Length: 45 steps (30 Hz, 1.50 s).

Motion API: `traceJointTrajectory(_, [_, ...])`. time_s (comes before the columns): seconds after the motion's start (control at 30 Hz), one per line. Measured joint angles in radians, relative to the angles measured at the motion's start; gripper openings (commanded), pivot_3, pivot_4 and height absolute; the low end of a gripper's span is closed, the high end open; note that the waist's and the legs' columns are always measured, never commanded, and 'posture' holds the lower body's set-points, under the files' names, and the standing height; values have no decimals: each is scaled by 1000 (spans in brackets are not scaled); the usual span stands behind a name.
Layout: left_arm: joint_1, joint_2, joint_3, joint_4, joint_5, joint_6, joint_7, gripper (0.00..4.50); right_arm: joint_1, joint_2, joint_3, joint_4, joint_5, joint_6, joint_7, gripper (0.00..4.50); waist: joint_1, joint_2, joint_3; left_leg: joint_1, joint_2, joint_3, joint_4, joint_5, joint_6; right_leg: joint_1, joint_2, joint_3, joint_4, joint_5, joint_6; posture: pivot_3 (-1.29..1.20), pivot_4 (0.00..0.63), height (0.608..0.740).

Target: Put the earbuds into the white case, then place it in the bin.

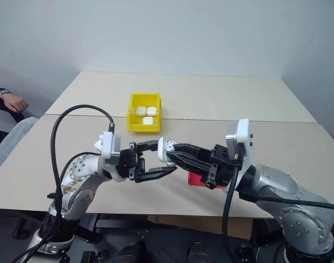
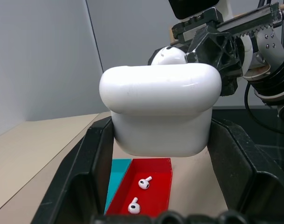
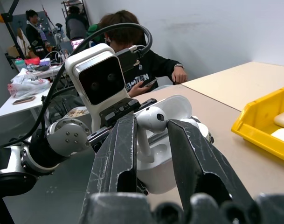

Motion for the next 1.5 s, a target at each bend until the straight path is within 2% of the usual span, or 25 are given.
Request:
traceJointTrajectory(0.1, [0,0,0,0,0,0,0,2751,17,-17,8,0,-3,-15,7,1228,0,0,0,0,0,0,0,0,0,0,0,0,-1,0,0,0,150,740])
traceJointTrajectory(0.2, [0,0,0,0,1,0,1,2751,22,-36,13,0,-5,-30,13,1814,0,0,0,0,0,0,0,0,0,0,0,0,-1,0,0,0,150,740])
traceJointTrajectory(0.3, [0,2,0,2,6,0,4,2751,26,-57,30,-9,-19,-44,22,2802,0,0,0,0,0,0,0,0,0,0,0,0,-1,0,0,0,150,740])
traceJointTrajectory(0.6, [1,14,1,6,17,-1,-1,2751,65,-117,35,-18,-70,-88,52,2802,1,-1,0,0,0,0,0,0,0,0,0,0,-3,0,0,0,150,740])
traceJointTrajectory(0.8, [-4,8,-4,32,26,-9,-10,2751,82,-261,-91,2,-67,-108,168,2802,4,-1,1,0,0,0,1,0,0,1,0,0,-5,0,0,0,150,740])
traceJointTrajectory(0.9, [-35,-4,-27,76,59,-17,-19,2751,-31,-346,-106,45,-54,-110,222,2230,-1,-1,1,0,0,0,3,0,0,1,0,0,-6,0,0,0,150,740])
traceJointTrajectory(0.97, [-54,-15,-51,102,82,-37,-34,2751,-127,-399,-88,75,-53,-110,251,1542,-4,-2,1,0,0,0,2,0,0,1,0,-1,-11,0,0,0,150,740])
traceJointTrajectory(1.03, [-71,-21,-64,129,101,-46,-42,2751,-197,-438,-28,89,-74,-106,280,766,-5,-1,1,-1,0,0,2,0,1,2,0,-1,-17,0,0,0,150,740])
traceJointTrajectory(1.13, [-100,-42,-78,165,127,-75,-50,2751,-285,-459,84,106,-123,-88,307,17,-5,-1,1,-1,0,1,3,-1,2,6,-1,-1,-24,0,0,0,150,740])
traceJointTrajectory(1.27, [-128,-62,-88,198,159,-84,-51,2751,-412,-395,213,135,-172,-72,300,17,-3,-1,1,-3,0,2,3,-2,3,6,-1,-1,-24,0,0,0,150,740])
traceJointTrajectory(1.5, [-156,-70,-110,220,204,-90,-49,2751,-489,-330,338,181,-296,-55,288,17,17,-1,1,-8,-2,0,1,-2,4,-7,-1,0,0,1,0,0,150,740])
